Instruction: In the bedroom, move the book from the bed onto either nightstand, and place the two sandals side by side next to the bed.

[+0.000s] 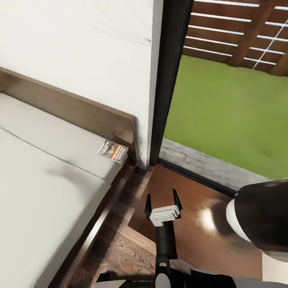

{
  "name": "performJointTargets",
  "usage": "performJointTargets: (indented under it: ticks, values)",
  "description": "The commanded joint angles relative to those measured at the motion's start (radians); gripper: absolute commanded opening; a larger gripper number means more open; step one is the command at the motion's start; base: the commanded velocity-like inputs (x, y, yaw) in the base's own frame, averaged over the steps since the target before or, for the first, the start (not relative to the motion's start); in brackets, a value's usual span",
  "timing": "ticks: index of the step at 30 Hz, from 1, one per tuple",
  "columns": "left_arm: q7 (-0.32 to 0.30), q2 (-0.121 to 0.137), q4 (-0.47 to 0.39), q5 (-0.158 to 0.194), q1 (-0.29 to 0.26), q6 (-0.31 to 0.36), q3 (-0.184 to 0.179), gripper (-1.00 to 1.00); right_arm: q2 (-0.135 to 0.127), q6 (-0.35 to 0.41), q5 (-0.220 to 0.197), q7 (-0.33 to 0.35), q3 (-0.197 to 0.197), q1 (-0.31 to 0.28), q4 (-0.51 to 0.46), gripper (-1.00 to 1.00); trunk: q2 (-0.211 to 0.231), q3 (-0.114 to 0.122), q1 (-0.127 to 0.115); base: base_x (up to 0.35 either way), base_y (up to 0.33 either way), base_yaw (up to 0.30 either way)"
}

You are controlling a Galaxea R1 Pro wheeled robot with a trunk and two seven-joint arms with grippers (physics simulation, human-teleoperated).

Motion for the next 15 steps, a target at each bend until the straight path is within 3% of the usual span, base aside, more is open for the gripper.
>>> performJointTargets:
  ticks: [1, 9, 15]
  values:
    - [0.008, 0.0, -0.002, 0.009, 0.001, 0.003, -0.002, 1.0, 0.0, 0.01, -0.006, -0.006, 0.003, -0.002, -0.002, 1.0, 0.007, 0.003, -0.004, 0.0, 0.0, 0.272]
    - [0.019, -0.016, -0.006, 0.004, 0.009, 0.01, -0.031, 1.0, 0.0, 0.007, -0.006, -0.006, 0.003, -0.002, -0.002, 1.0, 0.063, 0.03, -0.035, 0.0, 0.0, 0.258]
    - [0.021, -0.027, -0.008, 0.004, 0.01, 0.036, -0.062, 1.0, 0.0, 0.006, -0.006, -0.006, 0.003, -0.002, -0.002, 1.0, 0.105, 0.05, -0.058, 0.0, 0.0, 0.084]
